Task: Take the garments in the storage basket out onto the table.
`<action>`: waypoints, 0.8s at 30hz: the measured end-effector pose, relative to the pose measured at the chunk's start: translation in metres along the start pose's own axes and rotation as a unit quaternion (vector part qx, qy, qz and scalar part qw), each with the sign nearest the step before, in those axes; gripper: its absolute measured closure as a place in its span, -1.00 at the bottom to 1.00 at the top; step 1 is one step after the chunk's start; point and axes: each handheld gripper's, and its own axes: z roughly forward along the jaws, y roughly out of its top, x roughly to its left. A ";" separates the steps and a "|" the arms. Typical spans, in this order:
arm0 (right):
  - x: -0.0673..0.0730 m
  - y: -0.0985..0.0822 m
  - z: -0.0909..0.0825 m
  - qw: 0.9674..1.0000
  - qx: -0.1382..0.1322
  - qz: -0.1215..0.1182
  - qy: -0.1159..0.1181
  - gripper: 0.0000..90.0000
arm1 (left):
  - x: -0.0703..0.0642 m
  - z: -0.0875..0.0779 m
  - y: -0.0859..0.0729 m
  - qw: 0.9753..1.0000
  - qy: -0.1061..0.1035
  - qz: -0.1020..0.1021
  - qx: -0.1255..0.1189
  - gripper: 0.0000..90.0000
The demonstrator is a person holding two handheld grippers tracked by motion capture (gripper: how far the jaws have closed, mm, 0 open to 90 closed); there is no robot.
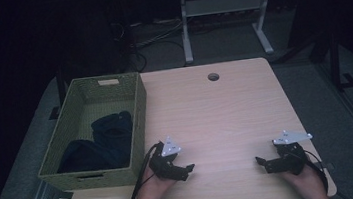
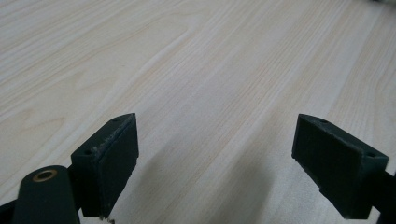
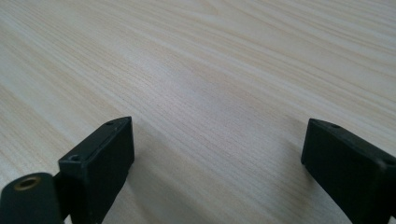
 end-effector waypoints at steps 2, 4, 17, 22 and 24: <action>0.000 0.000 0.000 1.000 0.000 0.000 0.000 -0.80 | 0.001 -0.002 0.001 1.000 -0.003 -0.003 0.003 -0.68; 0.000 0.000 0.000 1.000 0.000 0.000 -0.001 -0.80 | 0.001 -0.005 0.004 1.000 -0.005 -0.007 0.002 -0.68; 0.001 0.000 0.000 1.000 0.000 0.001 -0.002 -0.80 | 0.006 -0.028 0.021 1.000 -0.015 -0.007 0.003 -0.67; 0.001 0.000 0.000 1.000 -0.001 0.000 -0.002 -0.80 | 0.007 -0.035 0.027 1.000 -0.020 -0.007 0.001 -0.68; 0.001 0.000 0.000 1.000 -0.001 0.000 -0.002 -0.80 | 0.008 -0.036 0.028 1.000 -0.022 -0.006 0.000 -0.68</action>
